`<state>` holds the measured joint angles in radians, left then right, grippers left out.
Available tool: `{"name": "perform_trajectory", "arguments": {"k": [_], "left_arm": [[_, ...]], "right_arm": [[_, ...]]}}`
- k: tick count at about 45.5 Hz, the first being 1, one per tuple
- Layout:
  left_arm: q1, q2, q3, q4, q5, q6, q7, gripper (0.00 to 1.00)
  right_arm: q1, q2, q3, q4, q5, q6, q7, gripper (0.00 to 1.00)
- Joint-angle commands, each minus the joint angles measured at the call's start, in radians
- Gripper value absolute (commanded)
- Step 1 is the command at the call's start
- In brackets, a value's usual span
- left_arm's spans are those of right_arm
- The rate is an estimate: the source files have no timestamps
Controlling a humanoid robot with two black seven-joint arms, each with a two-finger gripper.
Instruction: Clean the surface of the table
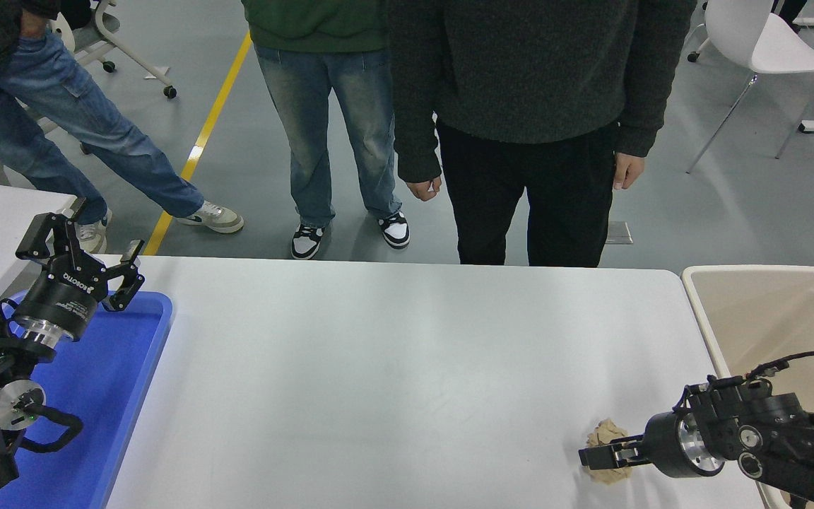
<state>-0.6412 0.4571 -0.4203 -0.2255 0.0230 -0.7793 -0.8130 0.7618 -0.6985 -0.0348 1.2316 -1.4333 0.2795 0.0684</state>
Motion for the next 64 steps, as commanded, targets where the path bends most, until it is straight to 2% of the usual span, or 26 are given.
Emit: {"name": "perform_trajectory", "arguments": {"k": [1,7,15,30,49,64], "left_arm": [[0.000,0.000,0.000,0.000,0.000,0.000,0.000,1.00],[0.000,0.000,0.000,0.000,0.000,0.000,0.000,1.00],[0.000,0.000,0.000,0.000,0.000,0.000,0.000,1.00],[0.000,0.000,0.000,0.000,0.000,0.000,0.000,1.00],[0.000,0.000,0.000,0.000,0.000,0.000,0.000,1.00],[0.000,0.000,0.000,0.000,0.000,0.000,0.000,1.00]], "right_arm": [[0.004,-0.001,-0.002,-0.009,-0.003,0.010,0.001,0.32],[0.008,-0.009,0.001,-0.007,-0.001,0.053,0.001,0.00],[0.014,-0.035,0.016,-0.001,0.008,0.096,0.001,0.00],[0.028,-0.085,0.036,0.038,0.039,0.106,0.001,0.00],[0.157,-0.367,0.096,0.241,0.137,0.208,0.001,0.00],[0.231,-0.547,0.225,0.290,0.212,0.348,0.005,0.00]]}}
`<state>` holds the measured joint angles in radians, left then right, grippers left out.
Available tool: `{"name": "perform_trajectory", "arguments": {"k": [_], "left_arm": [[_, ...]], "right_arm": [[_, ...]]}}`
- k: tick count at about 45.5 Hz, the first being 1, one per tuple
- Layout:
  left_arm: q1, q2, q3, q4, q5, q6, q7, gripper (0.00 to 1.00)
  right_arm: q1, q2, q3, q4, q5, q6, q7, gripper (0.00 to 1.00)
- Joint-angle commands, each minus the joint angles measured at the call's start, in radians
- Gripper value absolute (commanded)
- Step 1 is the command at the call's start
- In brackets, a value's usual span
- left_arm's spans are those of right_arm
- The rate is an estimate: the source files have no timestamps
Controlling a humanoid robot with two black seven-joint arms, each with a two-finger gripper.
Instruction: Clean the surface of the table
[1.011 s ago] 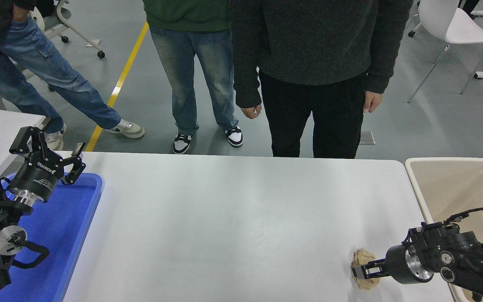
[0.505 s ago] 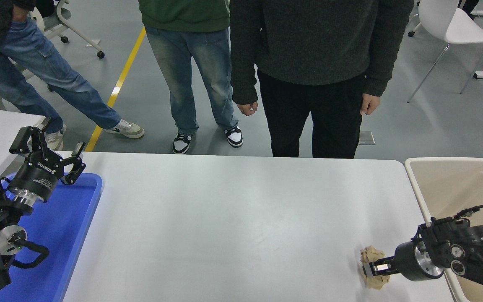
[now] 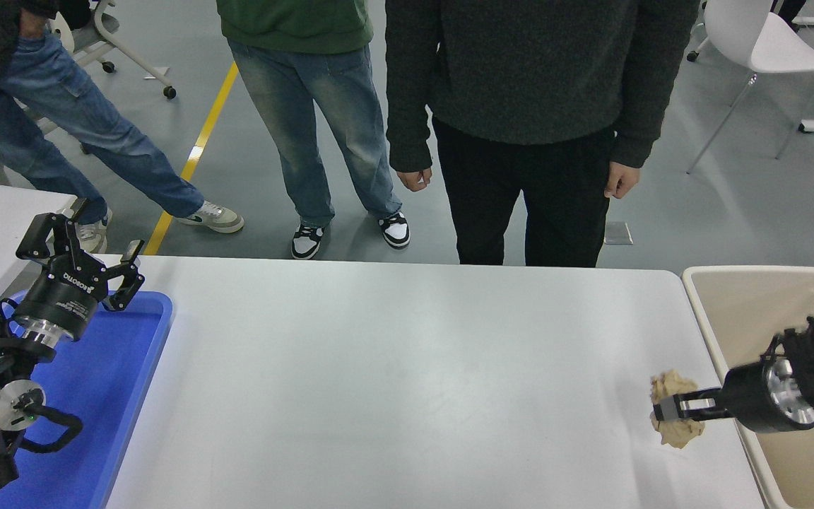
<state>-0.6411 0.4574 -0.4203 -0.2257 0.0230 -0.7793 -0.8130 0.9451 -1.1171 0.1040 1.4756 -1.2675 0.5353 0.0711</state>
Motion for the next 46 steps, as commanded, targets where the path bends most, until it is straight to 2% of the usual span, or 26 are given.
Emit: {"name": "perform_trajectory", "arguments": {"k": [1,15,46], "left_arm": [[0.000,0.000,0.000,0.000,0.000,0.000,0.000,1.00],[0.000,0.000,0.000,0.000,0.000,0.000,0.000,1.00],[0.000,0.000,0.000,0.000,0.000,0.000,0.000,1.00]], "right_arm": [[0.047,-0.138,0.095,0.049,0.046,0.100,0.003,0.00],[0.100,-0.199,0.160,0.063,0.076,0.192,0.003,0.00],[0.121,-0.213,0.161,0.055,0.096,0.199,-0.001,0.00]]}}
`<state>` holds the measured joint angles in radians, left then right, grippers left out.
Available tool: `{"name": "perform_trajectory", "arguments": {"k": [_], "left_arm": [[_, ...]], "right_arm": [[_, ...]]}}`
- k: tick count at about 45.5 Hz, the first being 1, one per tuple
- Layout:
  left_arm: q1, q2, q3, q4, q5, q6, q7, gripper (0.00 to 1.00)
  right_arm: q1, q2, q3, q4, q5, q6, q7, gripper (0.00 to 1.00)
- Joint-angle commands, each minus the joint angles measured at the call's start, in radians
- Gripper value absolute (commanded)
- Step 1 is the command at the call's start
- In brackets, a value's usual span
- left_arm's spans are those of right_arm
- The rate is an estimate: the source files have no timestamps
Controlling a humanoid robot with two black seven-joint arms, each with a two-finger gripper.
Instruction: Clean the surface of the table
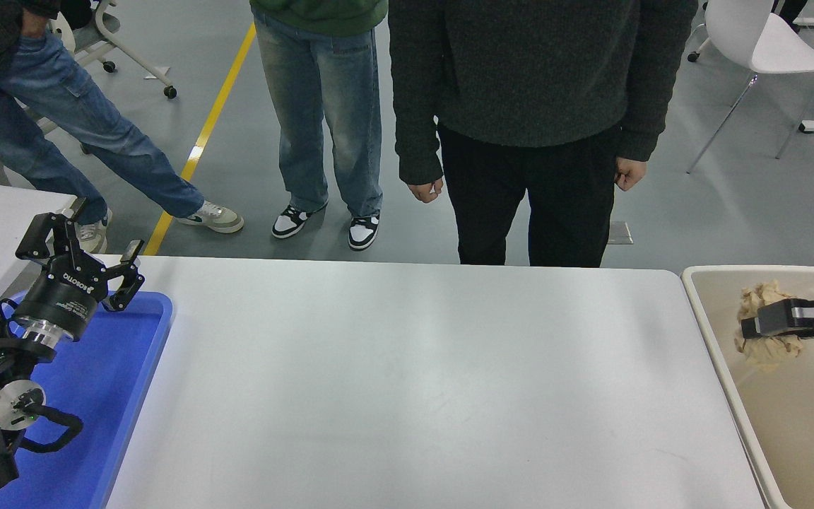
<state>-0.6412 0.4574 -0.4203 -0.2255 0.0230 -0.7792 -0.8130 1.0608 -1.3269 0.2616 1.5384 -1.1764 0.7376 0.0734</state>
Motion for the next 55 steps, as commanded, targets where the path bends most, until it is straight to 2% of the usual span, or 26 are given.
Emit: {"name": "perform_trajectory", "arguments": {"k": [1,10,23,29,38,46,55], "left_arm": [[0.000,0.000,0.000,0.000,0.000,0.000,0.000,1.00],[0.000,0.000,0.000,0.000,0.000,0.000,0.000,1.00],[0.000,0.000,0.000,0.000,0.000,0.000,0.000,1.00],[0.000,0.000,0.000,0.000,0.000,0.000,0.000,1.00],[0.000,0.000,0.000,0.000,0.000,0.000,0.000,1.00],[0.000,0.000,0.000,0.000,0.000,0.000,0.000,1.00],[0.000,0.000,0.000,0.000,0.000,0.000,0.000,1.00]], "right_arm": [[0.007,-0.003,0.005,-0.009,0.004,-0.006,-0.003,0.00],[0.008,-0.008,0.048,-0.038,0.060,-0.096,-0.010,0.00],[-0.016,0.011,0.028,-0.150,0.150,-0.400,-0.020,0.00],[-0.025,0.052,-0.024,-0.230,0.247,-0.556,-0.033,0.00],[-0.054,0.140,-0.087,-0.342,0.374,-0.767,-0.033,0.00],[-0.090,0.224,-0.116,-0.418,0.419,-0.925,-0.032,0.00],[-0.116,0.377,-0.122,-0.630,0.452,-1.072,-0.027,0.00]]}}
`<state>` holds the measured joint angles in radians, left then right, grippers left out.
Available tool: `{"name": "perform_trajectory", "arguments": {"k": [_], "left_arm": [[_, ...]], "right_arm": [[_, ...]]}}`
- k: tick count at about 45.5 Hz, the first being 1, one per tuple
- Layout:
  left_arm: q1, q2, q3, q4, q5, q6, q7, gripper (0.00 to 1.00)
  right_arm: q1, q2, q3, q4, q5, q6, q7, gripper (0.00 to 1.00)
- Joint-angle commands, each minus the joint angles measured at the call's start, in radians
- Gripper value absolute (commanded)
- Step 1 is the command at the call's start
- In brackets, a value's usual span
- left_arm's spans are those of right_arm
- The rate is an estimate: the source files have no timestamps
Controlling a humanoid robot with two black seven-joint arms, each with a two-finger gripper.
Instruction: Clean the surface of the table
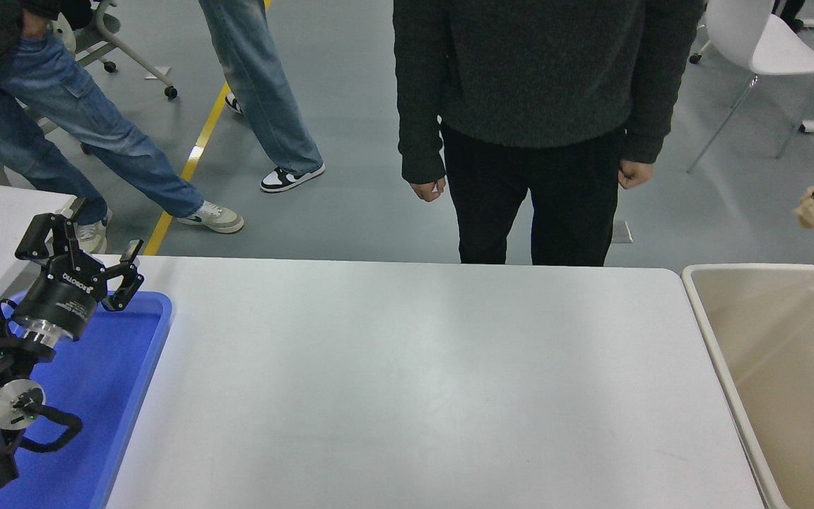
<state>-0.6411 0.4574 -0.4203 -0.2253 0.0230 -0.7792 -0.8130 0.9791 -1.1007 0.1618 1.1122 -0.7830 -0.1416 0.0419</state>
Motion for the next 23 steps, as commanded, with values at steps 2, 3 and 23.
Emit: {"name": "perform_trajectory", "arguments": {"k": [2,3,23], "left_arm": [[0.000,0.000,0.000,0.000,0.000,0.000,0.000,1.00],[0.000,0.000,0.000,0.000,0.000,0.001,0.000,1.00],[0.000,0.000,0.000,0.000,0.000,0.002,0.000,1.00]], "right_arm": [[-0.039,0.182,-0.022,-0.259,0.057,-0.216,0.006,0.00],[-0.042,0.199,-0.022,-0.288,0.059,-0.225,0.007,0.00],[-0.138,0.518,-0.022,-0.773,0.059,-0.279,0.007,0.00]]}}
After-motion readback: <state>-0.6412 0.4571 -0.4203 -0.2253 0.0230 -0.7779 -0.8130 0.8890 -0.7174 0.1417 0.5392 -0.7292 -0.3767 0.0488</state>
